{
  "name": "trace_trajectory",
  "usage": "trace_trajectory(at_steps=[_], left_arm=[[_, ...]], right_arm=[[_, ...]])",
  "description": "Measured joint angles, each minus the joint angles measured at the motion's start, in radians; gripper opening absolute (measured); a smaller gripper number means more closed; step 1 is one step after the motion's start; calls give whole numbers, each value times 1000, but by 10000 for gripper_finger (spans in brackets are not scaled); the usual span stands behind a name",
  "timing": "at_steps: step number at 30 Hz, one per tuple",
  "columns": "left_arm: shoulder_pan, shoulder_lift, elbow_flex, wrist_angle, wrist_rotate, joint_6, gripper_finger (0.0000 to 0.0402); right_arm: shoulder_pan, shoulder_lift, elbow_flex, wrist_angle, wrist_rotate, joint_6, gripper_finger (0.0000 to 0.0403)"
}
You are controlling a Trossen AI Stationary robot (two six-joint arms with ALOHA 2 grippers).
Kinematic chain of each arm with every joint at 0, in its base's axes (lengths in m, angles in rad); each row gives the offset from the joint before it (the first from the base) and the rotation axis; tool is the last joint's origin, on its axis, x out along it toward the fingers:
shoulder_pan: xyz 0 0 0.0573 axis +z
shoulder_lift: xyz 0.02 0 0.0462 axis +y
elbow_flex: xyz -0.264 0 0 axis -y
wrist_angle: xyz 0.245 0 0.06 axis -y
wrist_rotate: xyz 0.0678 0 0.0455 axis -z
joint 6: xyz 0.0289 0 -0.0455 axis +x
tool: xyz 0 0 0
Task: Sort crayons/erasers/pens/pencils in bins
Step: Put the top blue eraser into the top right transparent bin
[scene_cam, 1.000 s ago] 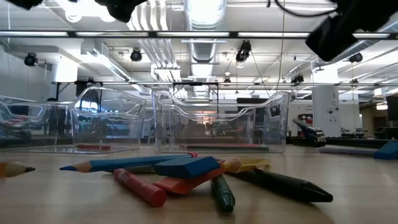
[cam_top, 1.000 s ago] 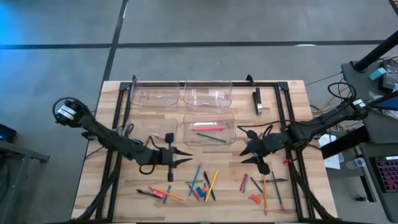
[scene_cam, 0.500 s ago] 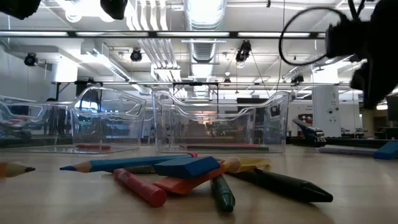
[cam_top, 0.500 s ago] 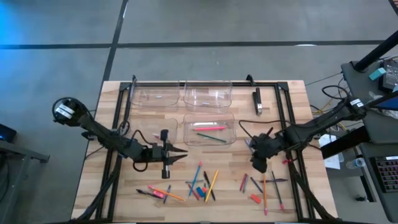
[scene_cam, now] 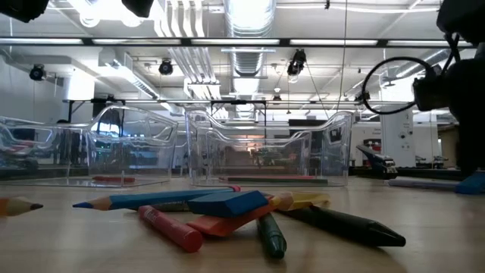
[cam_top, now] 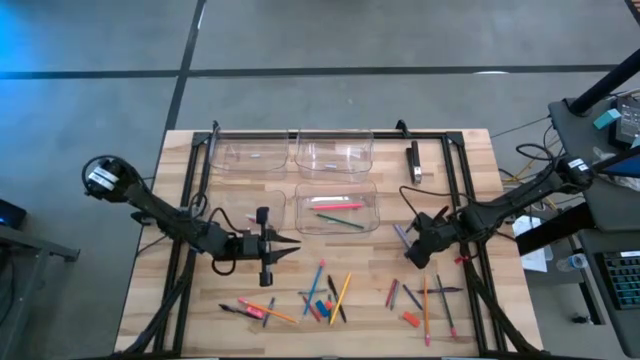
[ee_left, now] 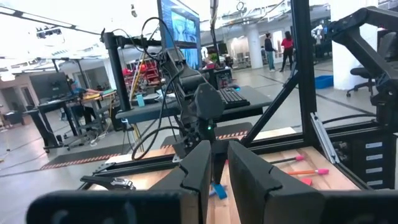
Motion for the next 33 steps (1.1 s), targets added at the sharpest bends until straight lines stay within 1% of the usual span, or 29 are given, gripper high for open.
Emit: trace_trajectory(at_steps=[8,13,21,24,33], left_arm=[[-1,0,0,-1,0,-29,42],[-1,0,0,-1,0,-34,42],[-1,15,-1,-2,1,-34,42],[-1,15,-1,-1,1,-34,42],[-1,15,-1,-1,1,-35,42]], right_arm=[[0,-10,-18,4,17,19,139],[1,-10,-31,3,-17,51,139],[3,-10,-43,3,-27,65,134],[3,-10,-39,3,-27,56,116],[3,-10,-36,4,-26,35,38]])
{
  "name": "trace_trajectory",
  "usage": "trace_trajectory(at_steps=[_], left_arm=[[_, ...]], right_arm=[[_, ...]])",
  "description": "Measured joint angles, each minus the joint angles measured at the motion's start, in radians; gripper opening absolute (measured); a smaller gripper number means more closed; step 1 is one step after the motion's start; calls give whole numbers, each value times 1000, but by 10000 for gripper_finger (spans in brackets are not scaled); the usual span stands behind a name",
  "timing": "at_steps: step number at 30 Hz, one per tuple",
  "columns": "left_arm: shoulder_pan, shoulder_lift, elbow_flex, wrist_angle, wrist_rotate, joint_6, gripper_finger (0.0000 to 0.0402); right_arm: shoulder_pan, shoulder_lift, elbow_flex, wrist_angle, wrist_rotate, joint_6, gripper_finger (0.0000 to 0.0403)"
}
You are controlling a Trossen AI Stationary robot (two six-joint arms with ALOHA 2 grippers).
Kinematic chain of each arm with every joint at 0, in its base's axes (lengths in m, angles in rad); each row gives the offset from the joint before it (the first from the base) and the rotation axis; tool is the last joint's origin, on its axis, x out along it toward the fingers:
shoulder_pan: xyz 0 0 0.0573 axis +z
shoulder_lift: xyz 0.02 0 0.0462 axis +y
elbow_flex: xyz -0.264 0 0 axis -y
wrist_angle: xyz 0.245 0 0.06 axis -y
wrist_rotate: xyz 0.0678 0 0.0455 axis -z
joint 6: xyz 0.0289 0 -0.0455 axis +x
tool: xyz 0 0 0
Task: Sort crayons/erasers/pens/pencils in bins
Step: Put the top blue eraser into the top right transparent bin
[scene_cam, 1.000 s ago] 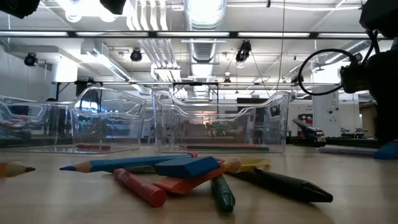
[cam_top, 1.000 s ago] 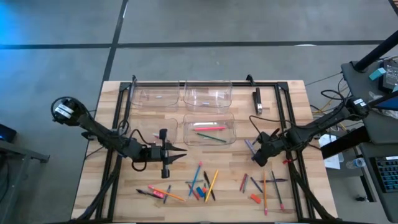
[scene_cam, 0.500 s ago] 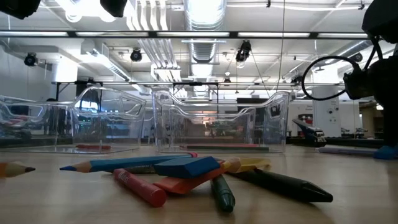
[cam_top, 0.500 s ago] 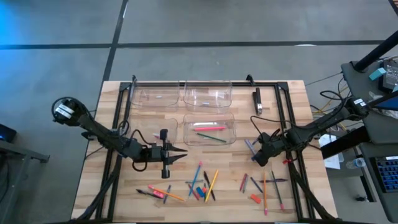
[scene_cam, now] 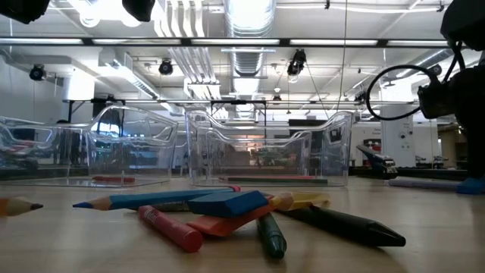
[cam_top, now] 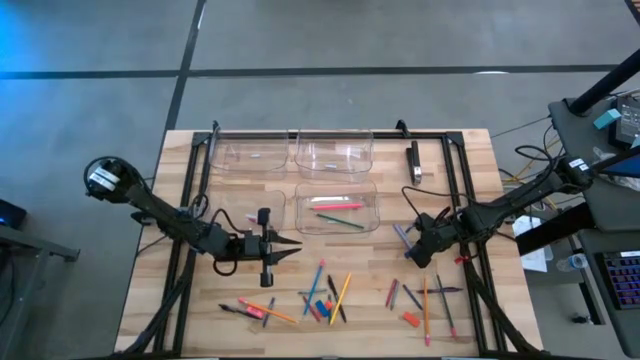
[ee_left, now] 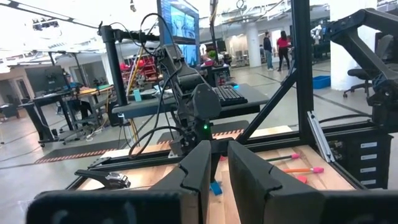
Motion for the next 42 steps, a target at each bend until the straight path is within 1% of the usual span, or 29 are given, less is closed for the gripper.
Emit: trace_trajectory(at_steps=[6,11,16,19,21,23,25,27,30,33,36,39,42], left_arm=[[0,0,0,0,0,0,42],[0,0,0,0,0,0,42],[0,0,0,0,0,0,42],[0,0,0,0,0,0,42],[0,0,0,0,0,0,42],[0,0,0,1,0,1,42],[0,0,0,1,0,1,42],[0,0,0,2,0,0,42],[0,0,2,2,0,-4,42],[0,0,2,2,0,-25,42],[0,0,2,2,0,-25,42],[0,0,2,1,0,-25,42],[0,0,2,1,0,-24,42]], right_arm=[[0,0,33,-5,-1,-29,16],[0,0,111,-5,0,-83,11],[0,0,204,-5,43,-168,10],[-5,0,270,0,120,-255,10],[-26,0,308,25,182,-342,9],[-70,0,338,74,223,-445,9],[-144,0,354,158,218,-553,9],[-242,0,359,243,174,-641,9],[-429,18,360,359,60,-733,9],[-636,72,360,456,-111,-782,9],[-814,161,360,553,-267,-812,9],[-940,263,360,666,-377,-819,10],[-1018,358,370,755,-468,-821,14]])
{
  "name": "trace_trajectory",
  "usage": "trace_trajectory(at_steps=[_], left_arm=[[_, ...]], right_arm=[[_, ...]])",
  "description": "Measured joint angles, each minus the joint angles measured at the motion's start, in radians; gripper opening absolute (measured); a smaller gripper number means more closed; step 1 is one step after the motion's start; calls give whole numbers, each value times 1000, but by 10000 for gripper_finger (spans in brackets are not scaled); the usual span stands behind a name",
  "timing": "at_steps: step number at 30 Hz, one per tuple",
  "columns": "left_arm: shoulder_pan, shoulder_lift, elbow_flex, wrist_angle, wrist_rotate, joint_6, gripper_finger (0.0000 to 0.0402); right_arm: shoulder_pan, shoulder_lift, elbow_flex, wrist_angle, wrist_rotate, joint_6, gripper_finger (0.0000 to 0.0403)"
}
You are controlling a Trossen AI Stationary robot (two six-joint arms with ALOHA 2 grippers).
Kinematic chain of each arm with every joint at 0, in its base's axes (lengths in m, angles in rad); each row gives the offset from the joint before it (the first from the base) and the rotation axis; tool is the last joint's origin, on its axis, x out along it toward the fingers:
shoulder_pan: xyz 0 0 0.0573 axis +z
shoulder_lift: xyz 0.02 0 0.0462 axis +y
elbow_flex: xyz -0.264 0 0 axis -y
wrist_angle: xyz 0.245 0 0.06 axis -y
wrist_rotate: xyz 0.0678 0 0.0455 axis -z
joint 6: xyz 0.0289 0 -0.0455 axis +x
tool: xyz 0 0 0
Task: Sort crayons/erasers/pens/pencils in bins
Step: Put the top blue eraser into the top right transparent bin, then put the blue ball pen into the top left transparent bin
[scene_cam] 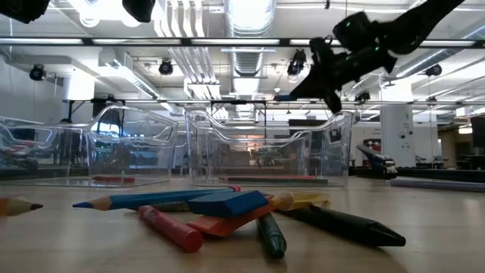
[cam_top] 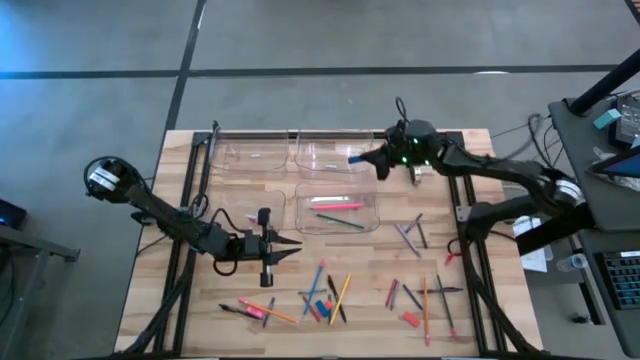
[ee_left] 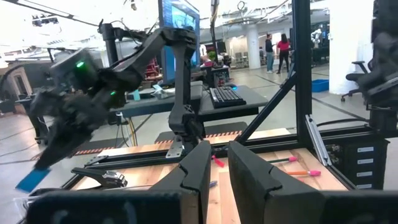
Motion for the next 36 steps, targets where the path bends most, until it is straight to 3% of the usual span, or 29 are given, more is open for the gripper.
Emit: trace_trajectory(at_steps=[5,11,17,22,25,30,36], left_arm=[[0,0,0,0,0,0,42],[0,0,0,0,0,0,42],[0,0,0,0,0,0,42],[0,0,0,-2,0,0,42],[0,0,2,-2,1,-1,42],[0,0,2,-3,28,-18,42],[0,33,11,-10,32,-28,42]], right_arm=[[-36,112,63,17,-51,-46,37],[-32,155,142,-6,-137,-52,105],[-9,72,231,-246,-142,-148,182],[125,-82,205,-375,-125,-218,197],[268,-185,140,-379,-11,-212,194],[569,-325,22,-370,286,-164,192],[962,-397,-154,-208,607,-147,192]])
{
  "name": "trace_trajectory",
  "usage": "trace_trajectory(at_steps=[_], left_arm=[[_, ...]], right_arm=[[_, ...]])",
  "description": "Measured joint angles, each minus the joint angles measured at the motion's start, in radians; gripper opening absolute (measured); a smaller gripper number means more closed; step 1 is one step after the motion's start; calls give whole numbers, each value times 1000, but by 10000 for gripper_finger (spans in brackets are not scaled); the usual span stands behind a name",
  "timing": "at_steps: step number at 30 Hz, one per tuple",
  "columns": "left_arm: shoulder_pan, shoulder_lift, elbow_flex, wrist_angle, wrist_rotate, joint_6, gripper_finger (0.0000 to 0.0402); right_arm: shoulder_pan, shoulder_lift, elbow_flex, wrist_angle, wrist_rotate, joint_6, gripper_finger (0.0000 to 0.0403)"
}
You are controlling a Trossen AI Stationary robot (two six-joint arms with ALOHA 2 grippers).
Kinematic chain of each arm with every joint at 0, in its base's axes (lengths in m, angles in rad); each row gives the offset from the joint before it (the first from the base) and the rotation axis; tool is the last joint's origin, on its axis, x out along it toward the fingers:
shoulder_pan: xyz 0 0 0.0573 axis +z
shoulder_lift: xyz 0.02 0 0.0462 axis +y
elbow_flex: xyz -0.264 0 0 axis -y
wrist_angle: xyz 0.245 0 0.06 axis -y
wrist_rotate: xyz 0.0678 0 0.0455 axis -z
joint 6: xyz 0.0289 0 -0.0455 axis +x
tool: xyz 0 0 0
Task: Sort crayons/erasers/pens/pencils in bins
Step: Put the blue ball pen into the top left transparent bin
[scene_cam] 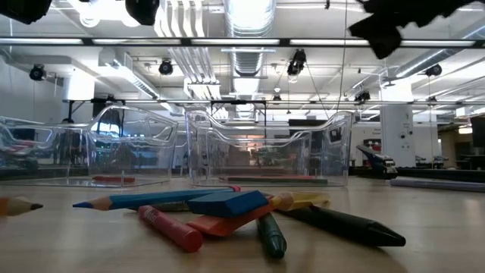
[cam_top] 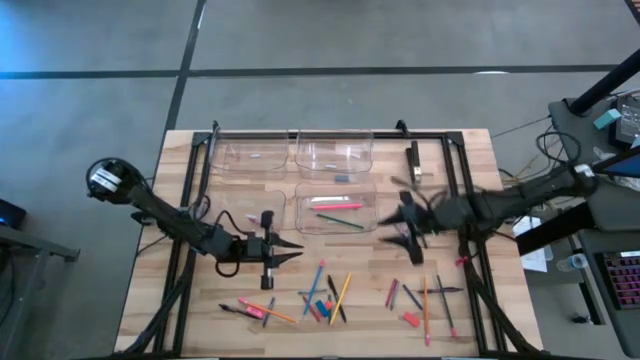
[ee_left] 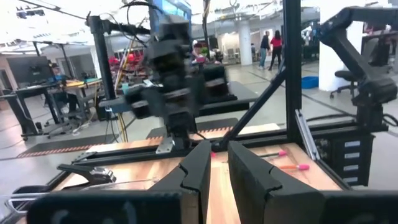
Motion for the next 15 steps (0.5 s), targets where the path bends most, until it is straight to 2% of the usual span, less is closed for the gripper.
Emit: trace_trajectory(at_steps=[4,8,15], left_arm=[[0,47,27,0,0,1,42],[6,97,59,0,0,17,42],[24,141,90,-18,-2,27,42]], right_arm=[[186,2,-109,109,217,15,192],[272,9,-168,143,367,61,192],[275,2,-183,145,382,79,192]])
